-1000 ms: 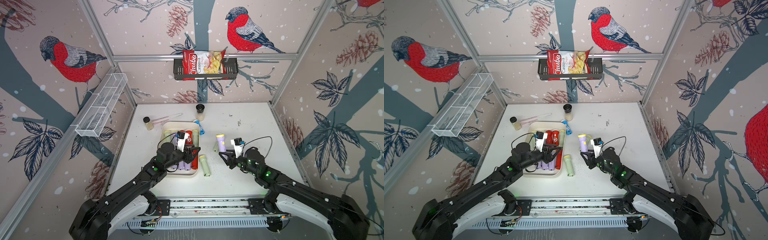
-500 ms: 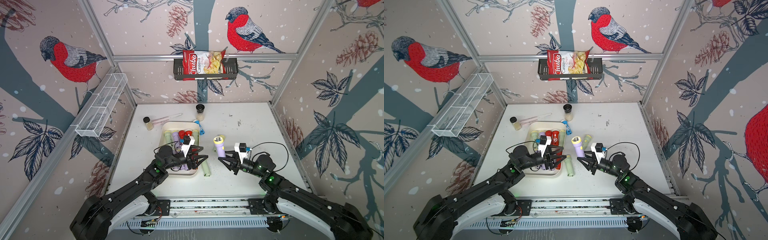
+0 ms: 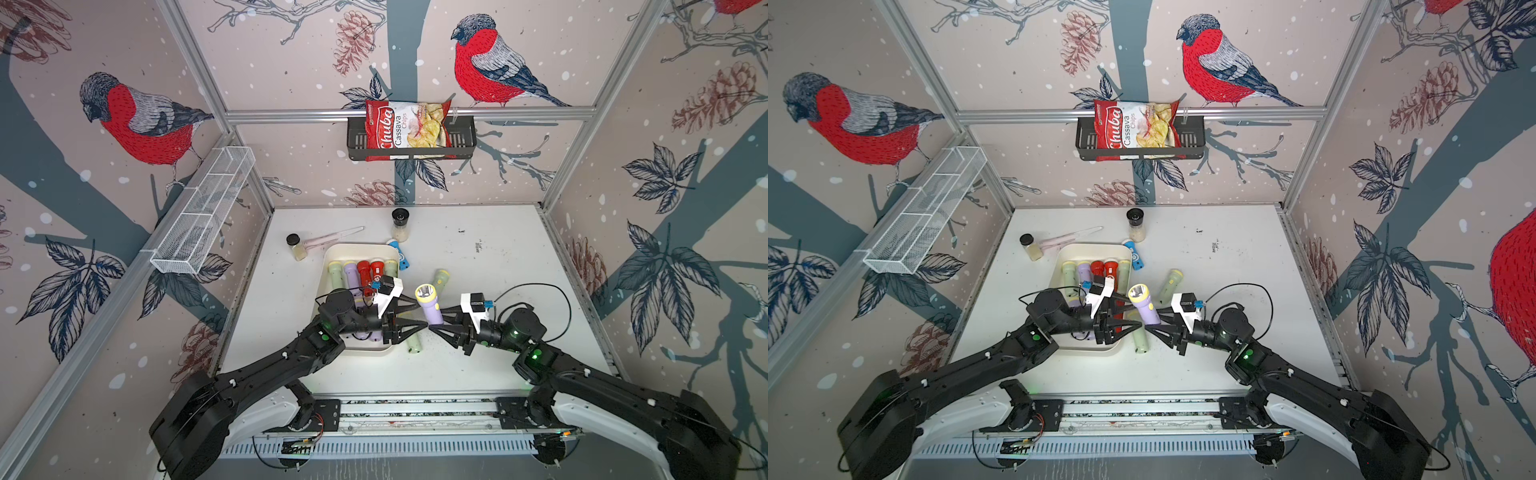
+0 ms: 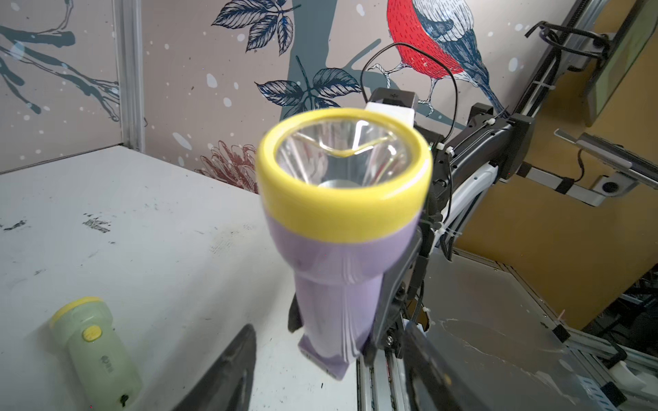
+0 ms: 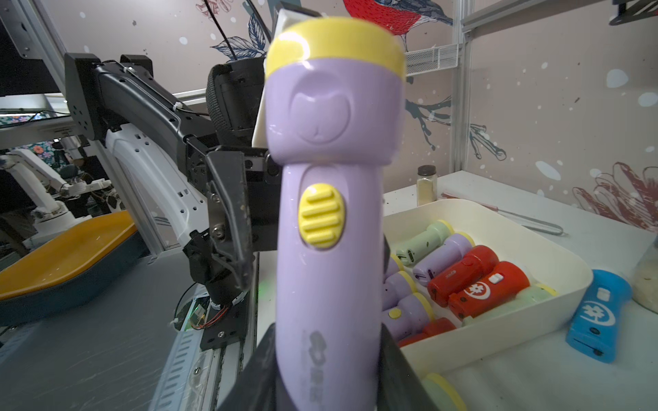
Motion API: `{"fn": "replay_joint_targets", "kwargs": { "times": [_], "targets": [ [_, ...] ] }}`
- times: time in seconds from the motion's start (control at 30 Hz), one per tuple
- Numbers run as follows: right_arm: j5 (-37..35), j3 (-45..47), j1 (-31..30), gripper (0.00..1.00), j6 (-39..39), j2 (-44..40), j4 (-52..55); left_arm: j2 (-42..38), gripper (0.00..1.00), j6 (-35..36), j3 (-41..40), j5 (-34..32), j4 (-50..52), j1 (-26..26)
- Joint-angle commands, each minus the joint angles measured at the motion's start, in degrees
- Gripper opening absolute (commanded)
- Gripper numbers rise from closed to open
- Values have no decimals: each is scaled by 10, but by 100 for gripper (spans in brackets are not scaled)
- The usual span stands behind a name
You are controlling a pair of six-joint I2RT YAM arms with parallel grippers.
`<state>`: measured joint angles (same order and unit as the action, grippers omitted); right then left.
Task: Put the flashlights into the storage boxes
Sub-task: Pick up the flashlight from the center of the board.
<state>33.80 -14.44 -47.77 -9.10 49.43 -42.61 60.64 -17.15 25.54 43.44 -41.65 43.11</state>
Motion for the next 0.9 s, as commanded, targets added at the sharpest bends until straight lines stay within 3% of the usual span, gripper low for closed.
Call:
{"fn": "replay_joint_targets", "kwargs": {
  "times": [0.0,0.33,0.5,0.63,0.7,0.77,0.8,0.87],
  "targets": [
    [26,-10,-4,26,11,10,-30,3,62,-1,4,12,-46,5],
    [82,-31,-10,26,11,48,-23,17,50,-13,4,15,-68,8],
    [72,-32,-11,27,8,54,-21,10,36,-13,3,10,-56,9],
    [37,-31,-11,31,9,49,-4,-12,28,-3,-5,-30,-27,8],
    [13,-31,-11,41,12,46,13,-19,25,-7,-9,-52,-18,8],
    [-20,-27,-11,77,6,40,24,-26,23,-9,-10,-73,-1,8],
    [-35,-24,-11,100,4,36,27,-28,22,-10,-8,-80,10,8],
    [-70,-17,-11,100,-2,26,35,-35,22,-15,-6,-93,34,7]
  ]
}}
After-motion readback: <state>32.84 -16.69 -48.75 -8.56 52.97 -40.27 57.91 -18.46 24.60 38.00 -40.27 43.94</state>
